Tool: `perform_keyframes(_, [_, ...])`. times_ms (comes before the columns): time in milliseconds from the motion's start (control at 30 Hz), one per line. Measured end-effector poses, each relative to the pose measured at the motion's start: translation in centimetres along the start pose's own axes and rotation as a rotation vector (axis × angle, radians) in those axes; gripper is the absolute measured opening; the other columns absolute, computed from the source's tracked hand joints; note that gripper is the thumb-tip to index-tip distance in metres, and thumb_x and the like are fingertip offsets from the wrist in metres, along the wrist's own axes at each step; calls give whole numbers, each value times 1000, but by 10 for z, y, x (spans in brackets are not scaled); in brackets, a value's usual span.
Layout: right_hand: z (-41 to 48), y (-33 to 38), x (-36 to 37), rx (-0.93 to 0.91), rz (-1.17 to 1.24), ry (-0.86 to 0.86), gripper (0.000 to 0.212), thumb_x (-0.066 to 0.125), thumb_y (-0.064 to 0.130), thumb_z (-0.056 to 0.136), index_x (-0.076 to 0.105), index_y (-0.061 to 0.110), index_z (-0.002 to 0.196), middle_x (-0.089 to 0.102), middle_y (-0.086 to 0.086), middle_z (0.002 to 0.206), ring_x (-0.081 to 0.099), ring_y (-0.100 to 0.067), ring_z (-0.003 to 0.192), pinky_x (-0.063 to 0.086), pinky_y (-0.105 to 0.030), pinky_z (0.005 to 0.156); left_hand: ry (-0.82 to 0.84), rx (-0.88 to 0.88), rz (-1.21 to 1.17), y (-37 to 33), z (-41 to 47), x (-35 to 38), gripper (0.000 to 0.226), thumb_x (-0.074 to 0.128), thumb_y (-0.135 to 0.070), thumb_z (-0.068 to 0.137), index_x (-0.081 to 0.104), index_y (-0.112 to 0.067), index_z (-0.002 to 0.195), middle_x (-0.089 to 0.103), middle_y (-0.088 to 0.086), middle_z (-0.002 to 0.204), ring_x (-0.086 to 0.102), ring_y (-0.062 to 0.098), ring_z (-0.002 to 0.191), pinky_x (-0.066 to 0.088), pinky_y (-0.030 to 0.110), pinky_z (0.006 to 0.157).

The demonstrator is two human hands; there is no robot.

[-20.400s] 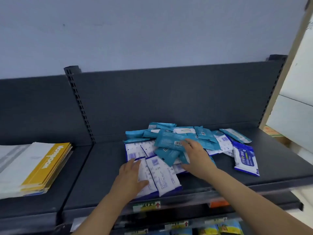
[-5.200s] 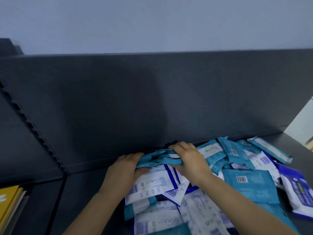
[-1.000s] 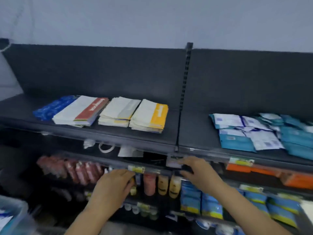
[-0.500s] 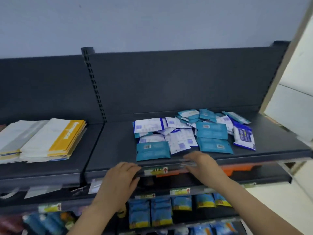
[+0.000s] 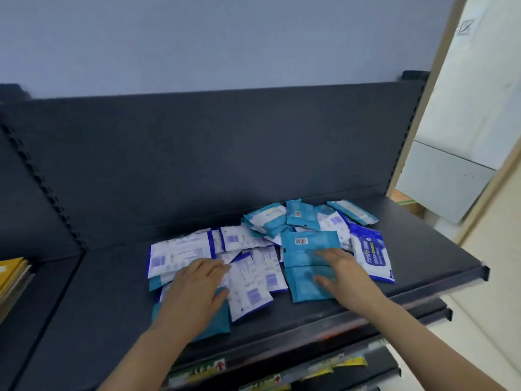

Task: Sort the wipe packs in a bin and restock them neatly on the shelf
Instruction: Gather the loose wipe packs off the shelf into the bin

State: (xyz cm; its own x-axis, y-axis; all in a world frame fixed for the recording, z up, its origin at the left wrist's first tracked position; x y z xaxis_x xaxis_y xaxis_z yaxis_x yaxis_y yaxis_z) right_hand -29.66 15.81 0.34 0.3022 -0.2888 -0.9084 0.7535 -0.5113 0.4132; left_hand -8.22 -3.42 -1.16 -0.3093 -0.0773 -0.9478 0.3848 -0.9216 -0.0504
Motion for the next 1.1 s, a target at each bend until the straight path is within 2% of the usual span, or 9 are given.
perform_keyframes(167, [72,6,-6,-23,-38,-63,71,66,42,84,34,20,143,35,0,146,32,-21,132,27,-28,108,-28,3,-1,27,65,15,51,86,-31,63,70,-17,109,70,1,105,67,25,93,56,40,73])
perform_keyframes(233, [101,13,-1,-31,-68,-69,81,68,48,79,29,21,146,30,-3,149,27,-24,135,24,-33,112,-49,19,50,38,81,20,45,69,-45,72,71,-18,108,70,0,104,68,24,90,56,40,72])
perform_keyframes(367, [143,31,18,-55,-201,25,101,65,65,71,10,33,149,4,0,157,3,-31,143,10,-48,116,60,-49,78,69,94,29,68,37,-66,73,65,-23,118,67,-4,115,60,18,101,54,40,76])
perform_keyframes(433, [157,38,30,-54,-215,149,105,63,70,68,3,39,148,-7,3,158,-7,-34,144,2,-56,114,158,-129,25,80,97,29,85,27,-77,68,53,-28,133,55,-6,133,48,17,118,45,42,92])
perform_keyframes(533, [166,43,45,-59,-282,213,101,59,71,70,1,42,147,0,1,158,-3,-35,144,5,-62,112,312,-249,-56,91,95,30,126,-6,-98,43,26,-35,148,30,-15,150,27,13,135,24,35,107])
perform_keyframes(600, [169,42,46,-63,-293,186,94,58,68,74,6,40,148,11,1,157,8,-31,144,12,-59,111,310,-267,-65,94,93,30,131,-20,-96,38,23,-38,147,29,-17,150,26,10,134,23,32,106])
perform_keyframes(800, [176,35,32,-49,-6,65,61,59,44,86,37,28,140,54,-1,130,53,-22,116,38,-43,102,438,-334,-75,105,79,16,135,-13,-101,28,14,-44,147,23,-19,151,23,7,136,22,32,109])
perform_keyframes(1033, [163,22,31,-86,245,-92,30,65,30,85,57,18,112,67,-2,93,62,-22,80,48,-38,83,553,-426,-74,115,57,10,136,16,-106,27,13,-44,148,25,-16,150,29,11,133,26,33,108])
perform_keyframes(1100, [161,16,30,-97,344,-106,27,67,23,84,62,18,110,68,-3,90,62,-20,75,50,-32,73,482,-452,-19,108,59,12,119,39,-98,46,18,-41,148,33,-13,145,32,12,129,28,34,102])
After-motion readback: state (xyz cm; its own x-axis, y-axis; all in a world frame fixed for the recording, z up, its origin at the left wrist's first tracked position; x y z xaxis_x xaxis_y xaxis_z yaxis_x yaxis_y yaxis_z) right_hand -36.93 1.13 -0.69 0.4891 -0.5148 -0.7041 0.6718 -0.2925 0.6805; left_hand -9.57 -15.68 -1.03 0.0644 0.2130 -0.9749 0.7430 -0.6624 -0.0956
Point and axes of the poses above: each hand's wrist, its own z-axis towards the middle knuckle, its own x-axis out of the palm, y = z × x, the point moved 2 cm from there along z, towards the middle knuckle
